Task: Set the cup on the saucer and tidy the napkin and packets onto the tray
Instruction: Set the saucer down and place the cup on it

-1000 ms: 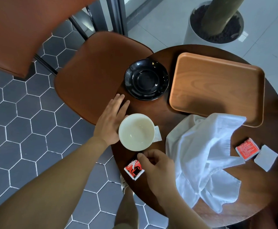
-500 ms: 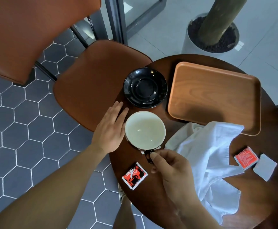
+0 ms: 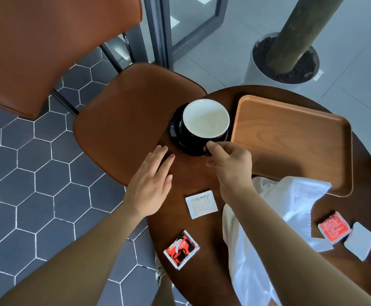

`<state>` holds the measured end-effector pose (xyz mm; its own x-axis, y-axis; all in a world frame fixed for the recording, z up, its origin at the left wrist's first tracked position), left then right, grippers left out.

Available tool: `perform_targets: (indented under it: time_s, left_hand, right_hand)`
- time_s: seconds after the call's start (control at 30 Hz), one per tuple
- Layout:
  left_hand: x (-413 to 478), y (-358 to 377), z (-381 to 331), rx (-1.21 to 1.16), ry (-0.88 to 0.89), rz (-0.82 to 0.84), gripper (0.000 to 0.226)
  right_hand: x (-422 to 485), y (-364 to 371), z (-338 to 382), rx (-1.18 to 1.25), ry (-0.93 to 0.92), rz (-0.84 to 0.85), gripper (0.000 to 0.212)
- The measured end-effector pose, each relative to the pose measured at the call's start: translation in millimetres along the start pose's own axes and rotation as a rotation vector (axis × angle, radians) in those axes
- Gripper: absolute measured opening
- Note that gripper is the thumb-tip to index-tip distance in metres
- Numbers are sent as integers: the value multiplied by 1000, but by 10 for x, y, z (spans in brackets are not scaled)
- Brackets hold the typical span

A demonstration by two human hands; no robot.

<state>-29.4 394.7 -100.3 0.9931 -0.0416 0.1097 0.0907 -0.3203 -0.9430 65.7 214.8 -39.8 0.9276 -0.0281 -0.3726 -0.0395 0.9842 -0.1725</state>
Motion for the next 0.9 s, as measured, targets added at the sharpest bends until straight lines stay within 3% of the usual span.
perform_targets:
  time_s: [0.6, 0.67, 0.8, 0.9]
  left_hand:
    - [6, 1, 21, 0, -7, -15, 47]
    - [7, -1, 18, -2, -6, -17, 47]
    - [12, -28, -6, 19, 2, -7, 46]
    - [49, -111, -60, 6, -21, -31, 41]
  right_hand:
    - [1, 117, -124, -128, -37, 37, 9]
    - [-85, 60, -169, -138, -52, 36, 19]
    - [-246, -158, -341, -379, -118, 21, 22]
    - [-282, -212, -397, -678, -340, 61, 18]
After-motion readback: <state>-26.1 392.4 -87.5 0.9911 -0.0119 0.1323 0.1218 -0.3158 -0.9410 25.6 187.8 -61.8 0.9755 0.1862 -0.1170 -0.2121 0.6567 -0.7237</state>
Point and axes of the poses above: each hand's wrist, its own x-axis towards the middle knuckle, its own y-axis out of the palm, z = x × y, the point moved 5 cm from there along x, towards the middle knuckle, and after that the axes turned 1 degree about -x, right-handed, at the moved point
